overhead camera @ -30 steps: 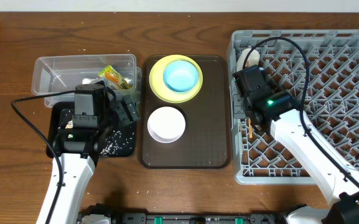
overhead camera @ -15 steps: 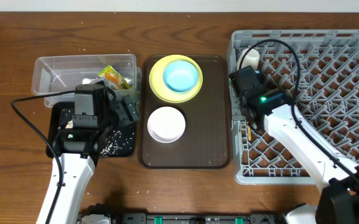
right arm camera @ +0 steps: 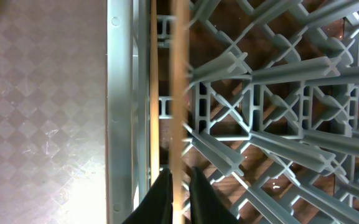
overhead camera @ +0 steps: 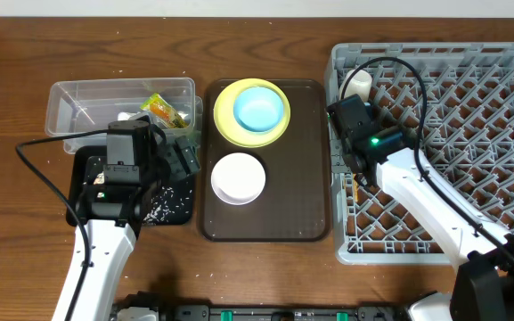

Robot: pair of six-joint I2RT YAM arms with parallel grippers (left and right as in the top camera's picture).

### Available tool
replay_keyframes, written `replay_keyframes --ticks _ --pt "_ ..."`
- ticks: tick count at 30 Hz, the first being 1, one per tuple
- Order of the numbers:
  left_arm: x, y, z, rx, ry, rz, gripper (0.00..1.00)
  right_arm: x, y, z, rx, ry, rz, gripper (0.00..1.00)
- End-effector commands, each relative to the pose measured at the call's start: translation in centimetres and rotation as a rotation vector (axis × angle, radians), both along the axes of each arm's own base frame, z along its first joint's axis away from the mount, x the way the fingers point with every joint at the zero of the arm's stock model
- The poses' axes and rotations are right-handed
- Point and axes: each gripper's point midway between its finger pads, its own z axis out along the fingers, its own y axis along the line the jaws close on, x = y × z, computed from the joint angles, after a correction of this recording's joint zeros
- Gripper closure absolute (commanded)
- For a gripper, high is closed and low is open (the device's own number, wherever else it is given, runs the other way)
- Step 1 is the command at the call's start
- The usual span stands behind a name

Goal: Sort waste into correct bins and load items into the dishwasher rack
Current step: 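Place the chopstick upright in the rack and release it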

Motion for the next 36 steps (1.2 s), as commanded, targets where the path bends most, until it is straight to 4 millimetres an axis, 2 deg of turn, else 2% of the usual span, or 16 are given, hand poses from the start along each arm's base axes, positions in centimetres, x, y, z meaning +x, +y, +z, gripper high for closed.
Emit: replay_keyframes --ticks 1,13,16,21,26,30,33,36 --pt "0.6 0.1 0.9 0.012 -0.026 0.002 0.08 0.0 -0.7 -0.4 -0.013 0.009 -0.011 0.89" --pt "0.6 0.1 0.9 0.012 -0.026 0.002 0.08 0.1 -0.8 -0.3 -0.016 0.003 -0.013 0.88" --pt "0.6 0.1 0.9 0.012 -0.026 0.002 0.08 0.2 -0.7 -0.3 -0.013 -0.002 -0.013 0.92" --pt "0.6 0.1 0.9 0.012 -0.026 0.002 0.08 0.9 -0.2 1.4 0.012 -0.044 -0.008 0.92" --pt "0.6 0.1 0.9 0.012 -0.026 0.002 0.08 1.7 2.9 5.6 0.170 -0.117 0.053 0.92" --pt "0.7 1.5 0.9 0.075 -0.029 0.054 0.08 1.7 7.0 8.4 0.346 -0.151 0.159 0.90" --pt "0.7 2.2 0.8 0.107 -0.026 0.081 0.08 0.8 10.1 8.9 0.448 -0.133 0.249 0.87" --pt "0.6 2.3 0.7 0.108 -0.019 0.083 0.08 -0.1 12.1 8.8 0.458 -0.121 0.309 0.86"
